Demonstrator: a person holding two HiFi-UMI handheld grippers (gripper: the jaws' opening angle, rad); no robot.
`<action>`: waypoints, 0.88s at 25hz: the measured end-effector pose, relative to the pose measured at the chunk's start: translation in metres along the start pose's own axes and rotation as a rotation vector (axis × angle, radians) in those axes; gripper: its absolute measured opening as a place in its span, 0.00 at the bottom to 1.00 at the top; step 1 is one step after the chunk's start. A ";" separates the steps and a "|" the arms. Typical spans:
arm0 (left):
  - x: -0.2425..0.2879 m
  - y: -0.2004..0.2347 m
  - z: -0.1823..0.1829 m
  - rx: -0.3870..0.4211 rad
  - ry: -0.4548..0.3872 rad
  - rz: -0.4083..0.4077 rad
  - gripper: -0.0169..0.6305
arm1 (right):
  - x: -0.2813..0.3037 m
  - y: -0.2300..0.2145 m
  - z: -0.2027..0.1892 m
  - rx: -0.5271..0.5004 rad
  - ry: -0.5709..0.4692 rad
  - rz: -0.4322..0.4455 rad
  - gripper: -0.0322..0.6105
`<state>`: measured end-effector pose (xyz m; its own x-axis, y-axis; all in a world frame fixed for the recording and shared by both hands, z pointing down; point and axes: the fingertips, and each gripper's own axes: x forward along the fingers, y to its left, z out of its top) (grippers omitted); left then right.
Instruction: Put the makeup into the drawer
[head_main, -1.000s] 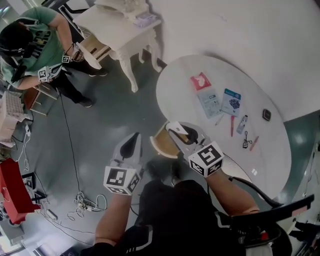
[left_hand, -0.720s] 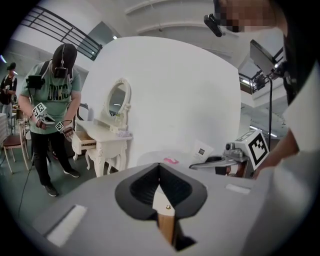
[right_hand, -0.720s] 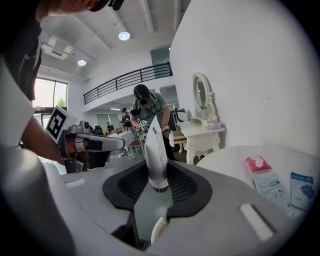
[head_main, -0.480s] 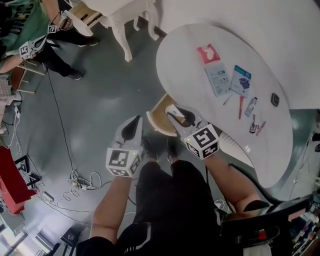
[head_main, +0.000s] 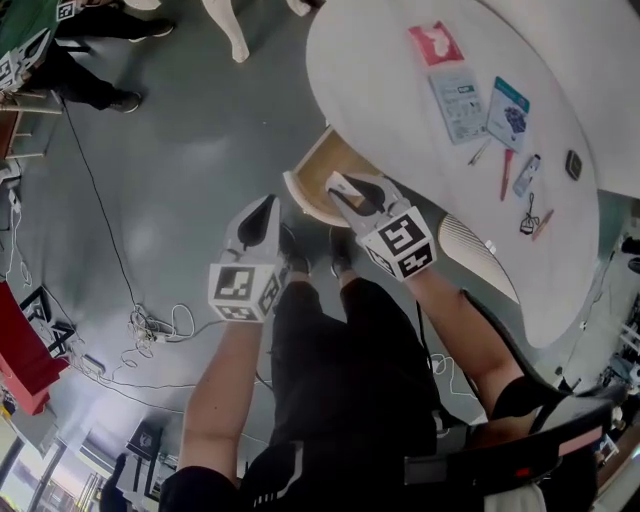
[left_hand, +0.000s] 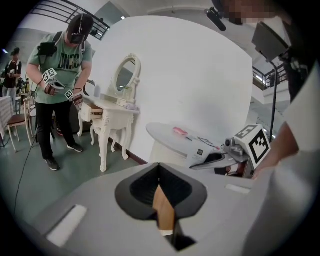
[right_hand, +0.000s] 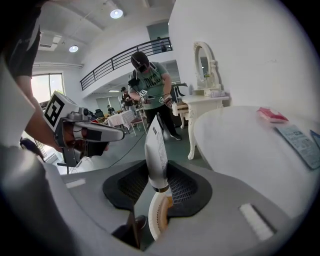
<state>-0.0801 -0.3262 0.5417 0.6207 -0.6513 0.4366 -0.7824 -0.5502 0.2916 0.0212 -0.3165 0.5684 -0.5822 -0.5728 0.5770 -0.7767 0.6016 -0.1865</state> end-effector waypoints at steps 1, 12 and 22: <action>0.003 0.002 -0.008 -0.003 0.007 -0.001 0.02 | 0.006 0.001 -0.009 -0.002 0.012 0.003 0.24; 0.035 0.029 -0.081 -0.080 0.074 0.022 0.02 | 0.057 -0.011 -0.083 -0.022 0.136 0.007 0.24; 0.045 0.049 -0.137 -0.167 0.078 0.129 0.02 | 0.108 -0.017 -0.152 -0.055 0.274 0.051 0.24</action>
<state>-0.0972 -0.3110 0.6926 0.5146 -0.6645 0.5419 -0.8564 -0.3669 0.3633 0.0083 -0.3037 0.7544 -0.5275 -0.3738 0.7629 -0.7297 0.6592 -0.1816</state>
